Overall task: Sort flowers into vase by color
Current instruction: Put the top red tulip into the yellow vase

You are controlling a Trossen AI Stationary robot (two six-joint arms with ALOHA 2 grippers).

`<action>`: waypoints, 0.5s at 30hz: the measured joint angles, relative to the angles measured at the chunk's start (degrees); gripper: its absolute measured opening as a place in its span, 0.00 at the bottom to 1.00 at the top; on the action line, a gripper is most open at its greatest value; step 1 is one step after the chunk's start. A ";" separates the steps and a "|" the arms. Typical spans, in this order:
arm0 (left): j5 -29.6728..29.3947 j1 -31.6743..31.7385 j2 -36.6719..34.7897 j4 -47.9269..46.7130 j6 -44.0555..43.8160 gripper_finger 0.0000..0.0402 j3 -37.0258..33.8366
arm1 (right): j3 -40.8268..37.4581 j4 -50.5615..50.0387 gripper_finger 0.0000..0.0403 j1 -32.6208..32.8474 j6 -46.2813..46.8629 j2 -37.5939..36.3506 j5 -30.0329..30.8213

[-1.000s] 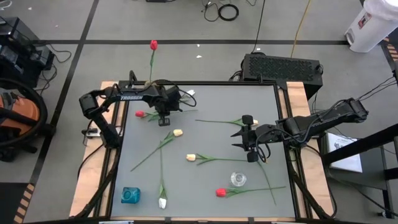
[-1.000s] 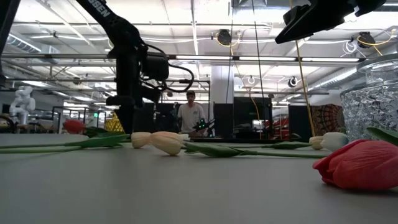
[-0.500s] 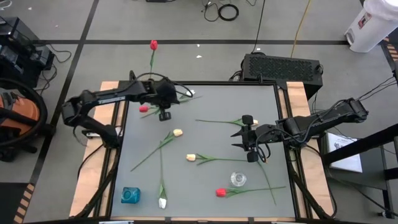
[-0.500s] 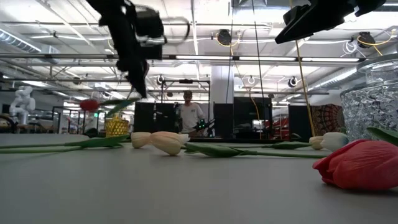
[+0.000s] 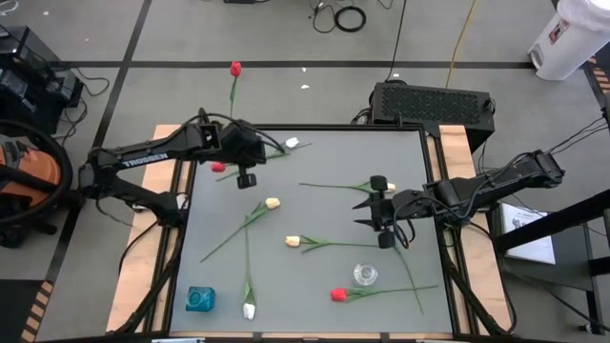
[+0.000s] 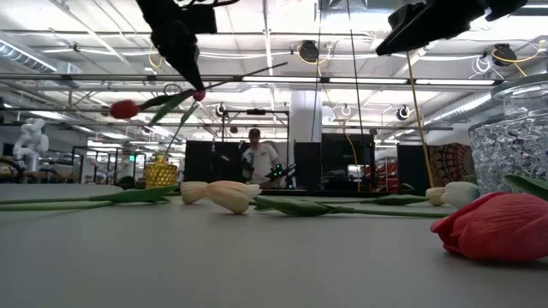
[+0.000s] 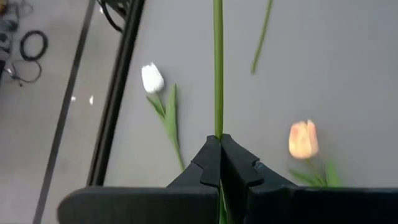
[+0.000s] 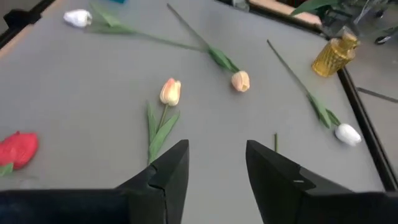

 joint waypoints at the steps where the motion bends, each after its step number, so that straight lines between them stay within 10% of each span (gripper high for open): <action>1: -0.06 -0.28 0.01 -1.03 -0.06 0.00 0.04 | 0.00 0.82 0.37 -0.02 -0.54 0.00 0.00; 15: -0.24 -4.97 0.03 -5.65 -3.07 0.00 0.04 | 0.00 12.52 0.37 -4.24 -9.74 0.00 11.91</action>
